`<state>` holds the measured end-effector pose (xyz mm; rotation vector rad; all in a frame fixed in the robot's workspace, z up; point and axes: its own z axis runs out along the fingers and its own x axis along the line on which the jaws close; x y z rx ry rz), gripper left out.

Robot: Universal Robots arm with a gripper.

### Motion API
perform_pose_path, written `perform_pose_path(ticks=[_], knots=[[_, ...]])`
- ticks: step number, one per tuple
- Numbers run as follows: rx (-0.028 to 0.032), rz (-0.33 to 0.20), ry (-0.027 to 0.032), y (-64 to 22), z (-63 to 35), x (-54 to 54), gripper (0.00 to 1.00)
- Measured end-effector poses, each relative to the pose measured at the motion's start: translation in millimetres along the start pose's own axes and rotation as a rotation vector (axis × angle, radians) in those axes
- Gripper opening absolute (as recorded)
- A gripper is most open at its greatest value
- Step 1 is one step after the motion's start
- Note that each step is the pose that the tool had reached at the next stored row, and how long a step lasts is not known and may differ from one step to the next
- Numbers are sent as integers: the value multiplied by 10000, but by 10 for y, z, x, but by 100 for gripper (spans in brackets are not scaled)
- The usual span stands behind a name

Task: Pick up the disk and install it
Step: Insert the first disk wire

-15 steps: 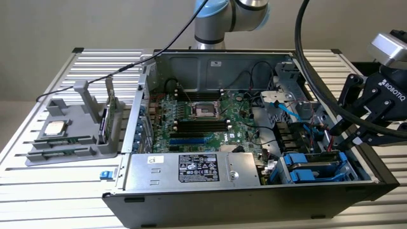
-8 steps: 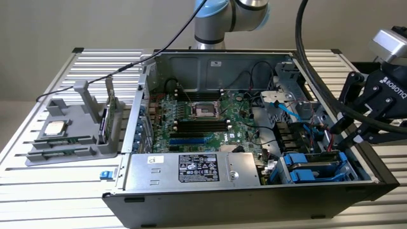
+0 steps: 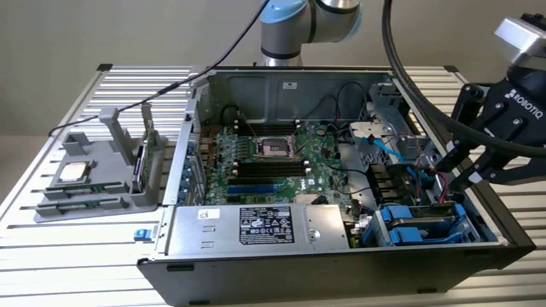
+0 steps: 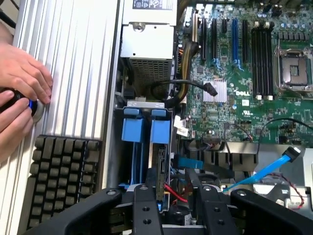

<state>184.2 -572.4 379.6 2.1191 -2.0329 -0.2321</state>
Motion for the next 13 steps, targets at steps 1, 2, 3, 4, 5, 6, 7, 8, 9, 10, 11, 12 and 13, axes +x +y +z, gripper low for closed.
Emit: perform_pose_path(ticks=[1,2,3,4,5,6,7,8,9,10,11,12,13], knots=[[0,-1,1,42,10,-2,37],[-1,0,1,86,21,-4,37],[4,0,1,129,32,-6,37],[19,2,1,170,43,-8,37],[66,3,3,201,51,-9,37],[128,5,9,230,59,-11,37],[215,12,32,255,65,-12,37],[318,26,74,276,71,-13,37],[433,42,126,295,78,-14,37],[553,57,177,314,84,-15,37],[677,71,224,333,90,-17,37],[792,82,258,357,97,-19,37],[882,90,278,385,104,-21,37]])
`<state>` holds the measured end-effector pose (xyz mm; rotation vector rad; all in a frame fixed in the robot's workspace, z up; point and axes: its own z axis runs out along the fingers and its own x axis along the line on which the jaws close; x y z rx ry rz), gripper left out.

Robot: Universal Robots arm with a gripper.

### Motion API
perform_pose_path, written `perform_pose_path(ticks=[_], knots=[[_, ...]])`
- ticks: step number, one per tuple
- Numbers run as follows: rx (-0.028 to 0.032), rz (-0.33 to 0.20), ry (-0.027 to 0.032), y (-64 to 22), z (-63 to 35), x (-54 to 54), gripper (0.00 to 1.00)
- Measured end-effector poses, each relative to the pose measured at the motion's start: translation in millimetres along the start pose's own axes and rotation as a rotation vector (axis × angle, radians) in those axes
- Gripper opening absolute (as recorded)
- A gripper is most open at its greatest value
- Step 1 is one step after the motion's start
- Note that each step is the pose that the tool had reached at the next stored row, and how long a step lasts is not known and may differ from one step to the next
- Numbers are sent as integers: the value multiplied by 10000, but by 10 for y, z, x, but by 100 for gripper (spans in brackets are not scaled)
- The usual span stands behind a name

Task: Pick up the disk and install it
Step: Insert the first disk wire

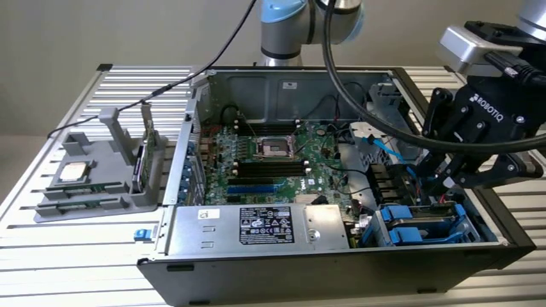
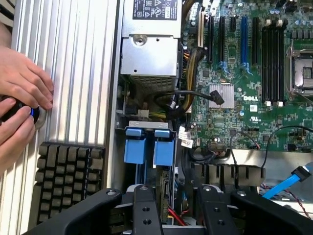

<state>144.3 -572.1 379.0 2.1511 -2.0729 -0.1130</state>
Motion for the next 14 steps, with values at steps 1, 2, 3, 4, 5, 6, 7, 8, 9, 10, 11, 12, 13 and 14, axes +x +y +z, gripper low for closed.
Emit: perform_pose_path(ticks=[1,2,3,4,5,6,7,8,9,10,11,12,13,14], knots=[[67,7,16,29,5,-2,37],[125,13,36,54,10,-5,37],[184,20,60,73,15,-11,37],[258,27,82,79,18,-17,37],[348,33,93,81,22,-26,37],[440,41,109,81,26,-38,37],[522,49,131,83,30,-51,37],[593,57,155,87,35,-61,37],[654,63,179,94,40,-68,37],[701,69,201,102,45,-73,37],[740,74,225,112,50,-77,37],[770,79,244,119,55,-80,37],[794,83,262,125,60,-82,37],[817,86,273,130,65,-83,37]])
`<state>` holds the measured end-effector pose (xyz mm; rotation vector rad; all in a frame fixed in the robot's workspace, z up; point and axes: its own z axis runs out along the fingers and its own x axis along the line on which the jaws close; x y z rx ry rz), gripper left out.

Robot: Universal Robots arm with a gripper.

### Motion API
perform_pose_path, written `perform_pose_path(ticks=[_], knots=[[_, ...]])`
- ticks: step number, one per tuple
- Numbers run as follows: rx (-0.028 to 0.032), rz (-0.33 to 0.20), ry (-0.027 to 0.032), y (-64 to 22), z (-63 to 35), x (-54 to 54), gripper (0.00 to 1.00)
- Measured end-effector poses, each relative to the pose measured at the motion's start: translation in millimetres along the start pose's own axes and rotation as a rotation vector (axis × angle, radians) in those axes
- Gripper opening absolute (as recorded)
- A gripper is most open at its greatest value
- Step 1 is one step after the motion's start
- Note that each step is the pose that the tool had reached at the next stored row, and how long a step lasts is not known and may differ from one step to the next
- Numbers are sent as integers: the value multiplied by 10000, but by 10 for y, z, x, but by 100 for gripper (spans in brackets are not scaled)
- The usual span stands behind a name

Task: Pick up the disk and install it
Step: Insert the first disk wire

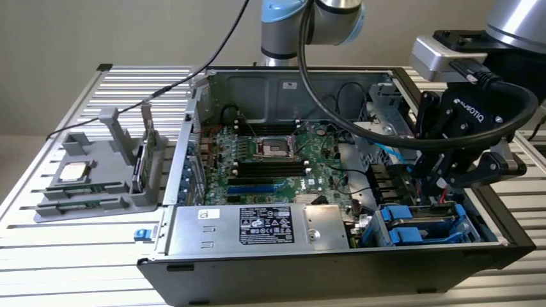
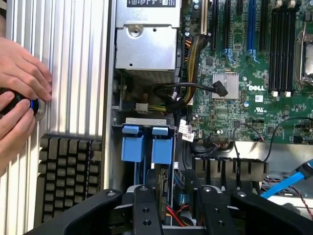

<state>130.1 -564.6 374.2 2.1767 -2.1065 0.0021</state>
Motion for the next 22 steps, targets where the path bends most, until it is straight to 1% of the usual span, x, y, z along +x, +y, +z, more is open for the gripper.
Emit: perform_pose_path(ticks=[4,9,15,22], knots=[[67,5,18,6,14,-2,37],[72,8,18,16,15,-16,37],[74,-18,20,24,10,-79,37],[76,-35,22,22,10,-82,37]])
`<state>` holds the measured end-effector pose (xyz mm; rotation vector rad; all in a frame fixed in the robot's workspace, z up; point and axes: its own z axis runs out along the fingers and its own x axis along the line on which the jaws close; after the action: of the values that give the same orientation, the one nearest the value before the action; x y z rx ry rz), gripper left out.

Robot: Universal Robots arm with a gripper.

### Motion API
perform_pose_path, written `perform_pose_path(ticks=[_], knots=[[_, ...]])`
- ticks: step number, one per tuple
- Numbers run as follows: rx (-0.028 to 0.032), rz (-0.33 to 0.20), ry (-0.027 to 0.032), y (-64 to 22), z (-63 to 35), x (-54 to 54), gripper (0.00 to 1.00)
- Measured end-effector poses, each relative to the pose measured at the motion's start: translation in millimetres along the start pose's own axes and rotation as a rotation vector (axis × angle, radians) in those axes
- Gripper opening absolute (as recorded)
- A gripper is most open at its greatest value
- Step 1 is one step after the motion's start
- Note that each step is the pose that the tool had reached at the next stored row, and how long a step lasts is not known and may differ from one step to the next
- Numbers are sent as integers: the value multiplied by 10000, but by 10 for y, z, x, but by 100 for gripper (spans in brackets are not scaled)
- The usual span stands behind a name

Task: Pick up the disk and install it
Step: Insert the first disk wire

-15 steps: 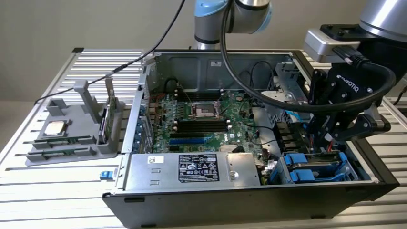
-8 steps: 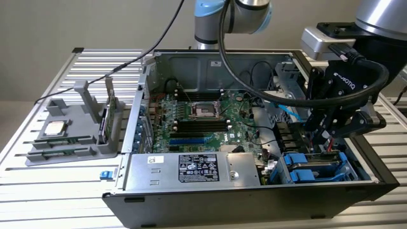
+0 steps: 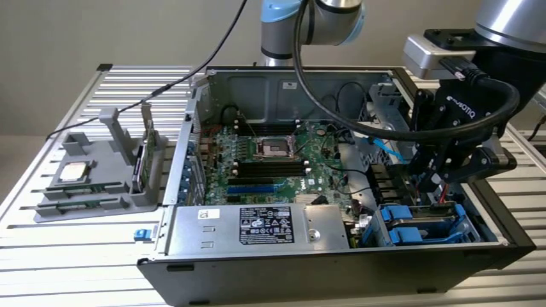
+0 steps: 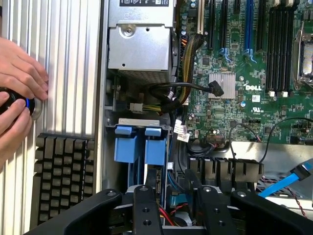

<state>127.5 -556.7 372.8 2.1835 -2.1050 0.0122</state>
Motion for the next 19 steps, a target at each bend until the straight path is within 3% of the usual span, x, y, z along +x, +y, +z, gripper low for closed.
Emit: perform_pose_path(ticks=[19], knots=[[5,-63,4,-36,44,-3,37]])
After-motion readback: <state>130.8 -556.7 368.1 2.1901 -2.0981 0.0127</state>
